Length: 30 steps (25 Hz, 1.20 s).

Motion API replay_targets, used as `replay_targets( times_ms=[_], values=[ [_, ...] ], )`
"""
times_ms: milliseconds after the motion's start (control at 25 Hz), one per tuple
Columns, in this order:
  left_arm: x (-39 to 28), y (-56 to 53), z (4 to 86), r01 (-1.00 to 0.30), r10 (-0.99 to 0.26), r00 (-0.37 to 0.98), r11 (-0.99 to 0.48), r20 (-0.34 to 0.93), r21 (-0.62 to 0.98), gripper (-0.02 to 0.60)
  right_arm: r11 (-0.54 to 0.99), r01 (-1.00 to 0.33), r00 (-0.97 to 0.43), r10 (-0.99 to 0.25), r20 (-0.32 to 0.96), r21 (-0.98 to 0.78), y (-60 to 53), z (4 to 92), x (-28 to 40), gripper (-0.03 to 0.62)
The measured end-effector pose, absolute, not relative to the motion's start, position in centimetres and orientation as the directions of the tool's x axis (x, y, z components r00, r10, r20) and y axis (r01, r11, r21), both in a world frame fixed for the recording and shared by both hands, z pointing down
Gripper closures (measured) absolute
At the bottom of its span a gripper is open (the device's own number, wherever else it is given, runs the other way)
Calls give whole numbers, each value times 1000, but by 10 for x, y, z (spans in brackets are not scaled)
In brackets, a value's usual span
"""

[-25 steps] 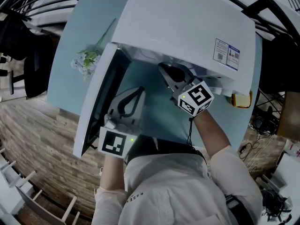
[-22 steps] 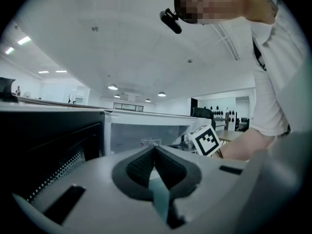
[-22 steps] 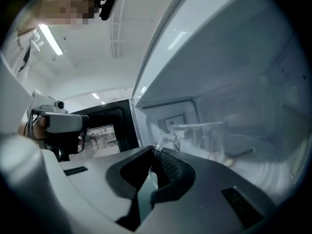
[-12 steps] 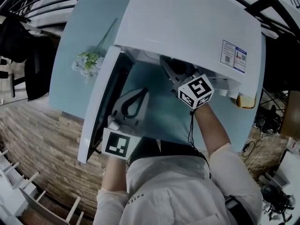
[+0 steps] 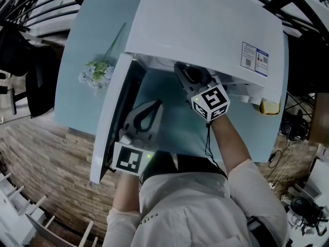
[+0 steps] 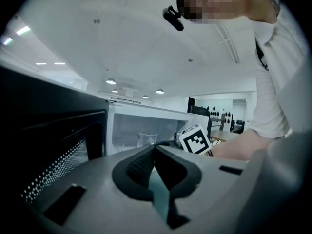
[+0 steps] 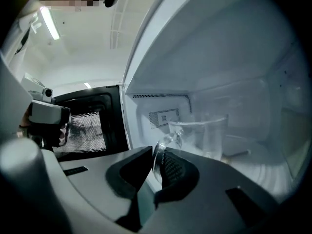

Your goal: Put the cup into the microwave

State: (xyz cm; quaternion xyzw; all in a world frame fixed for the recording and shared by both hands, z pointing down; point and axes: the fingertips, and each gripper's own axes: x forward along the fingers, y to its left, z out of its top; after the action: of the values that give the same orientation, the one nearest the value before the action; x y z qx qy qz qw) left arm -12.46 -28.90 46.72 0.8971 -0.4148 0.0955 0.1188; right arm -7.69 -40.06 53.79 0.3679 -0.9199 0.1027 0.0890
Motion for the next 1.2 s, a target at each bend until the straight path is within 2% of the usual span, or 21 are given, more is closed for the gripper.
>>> replay_targets(
  times_ms=[160,240,360,520,680,920,1200],
  values=[
    [-126,-287,470,-758,-711,649,-635,270,148,578,696,-704,-708,-675,205,-143,-400,537,-73,574],
    [-126,-285,471,-754,-706,653,-638,273,155,578,675,-708,-706,-687,170,-210,-399,539,-68,574],
    [-129,-284,472,-751,-702,657,-641,275,158,578,637,-711,-691,-710,131,-297,-397,543,-61,535],
    [-136,-286,477,-754,-703,653,-637,282,156,578,627,-731,-673,-727,134,-269,-396,544,-56,519],
    [-135,-285,477,-752,-702,657,-640,275,161,578,623,-757,-653,-733,190,-197,-390,543,-54,467],
    [-121,-286,464,-726,-685,686,-669,246,158,578,570,-808,-589,-779,215,-147,-375,524,-36,464],
    [-108,-287,427,-698,-671,713,-708,204,110,578,490,-842,-532,-823,201,-223,-345,485,-16,464]
  ],
)
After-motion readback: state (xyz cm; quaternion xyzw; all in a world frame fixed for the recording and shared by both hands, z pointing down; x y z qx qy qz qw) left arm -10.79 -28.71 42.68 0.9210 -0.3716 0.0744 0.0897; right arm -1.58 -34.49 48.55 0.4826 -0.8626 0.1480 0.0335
